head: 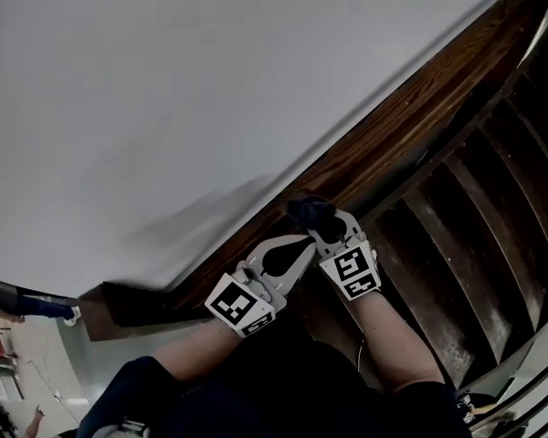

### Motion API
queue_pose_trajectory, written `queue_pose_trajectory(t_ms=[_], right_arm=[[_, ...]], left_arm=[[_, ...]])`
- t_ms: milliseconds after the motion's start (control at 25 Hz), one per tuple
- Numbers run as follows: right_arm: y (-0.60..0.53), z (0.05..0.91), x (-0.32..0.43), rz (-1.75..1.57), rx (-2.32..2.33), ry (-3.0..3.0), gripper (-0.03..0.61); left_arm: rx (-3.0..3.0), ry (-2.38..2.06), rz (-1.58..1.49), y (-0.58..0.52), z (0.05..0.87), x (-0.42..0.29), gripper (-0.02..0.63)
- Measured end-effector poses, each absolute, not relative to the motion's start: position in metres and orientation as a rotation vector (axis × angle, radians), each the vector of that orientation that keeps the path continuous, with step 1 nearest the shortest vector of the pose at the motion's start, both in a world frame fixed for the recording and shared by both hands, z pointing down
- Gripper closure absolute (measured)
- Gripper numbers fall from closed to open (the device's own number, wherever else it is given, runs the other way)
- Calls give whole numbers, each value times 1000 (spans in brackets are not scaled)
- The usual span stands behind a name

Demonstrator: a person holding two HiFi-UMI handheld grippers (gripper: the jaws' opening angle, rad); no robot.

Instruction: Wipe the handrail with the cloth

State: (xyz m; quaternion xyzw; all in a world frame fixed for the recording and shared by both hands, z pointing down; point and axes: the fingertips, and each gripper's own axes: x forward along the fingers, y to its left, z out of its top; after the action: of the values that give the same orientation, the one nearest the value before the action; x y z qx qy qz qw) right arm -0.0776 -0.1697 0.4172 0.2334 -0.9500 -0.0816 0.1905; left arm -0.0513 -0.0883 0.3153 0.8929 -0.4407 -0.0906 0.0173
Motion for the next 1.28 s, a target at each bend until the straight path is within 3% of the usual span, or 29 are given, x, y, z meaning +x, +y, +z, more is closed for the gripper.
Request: queue_pose_trajectory(t_ms=[760,1280], right_arm=[[-82,339,117,87,1254,-2777,483],[-43,318,158,107,1436,-2858,483]], left_arm=[[3062,-869,-217,-57,278,69,609],[3091,-676,-213,-39,283,107,609]])
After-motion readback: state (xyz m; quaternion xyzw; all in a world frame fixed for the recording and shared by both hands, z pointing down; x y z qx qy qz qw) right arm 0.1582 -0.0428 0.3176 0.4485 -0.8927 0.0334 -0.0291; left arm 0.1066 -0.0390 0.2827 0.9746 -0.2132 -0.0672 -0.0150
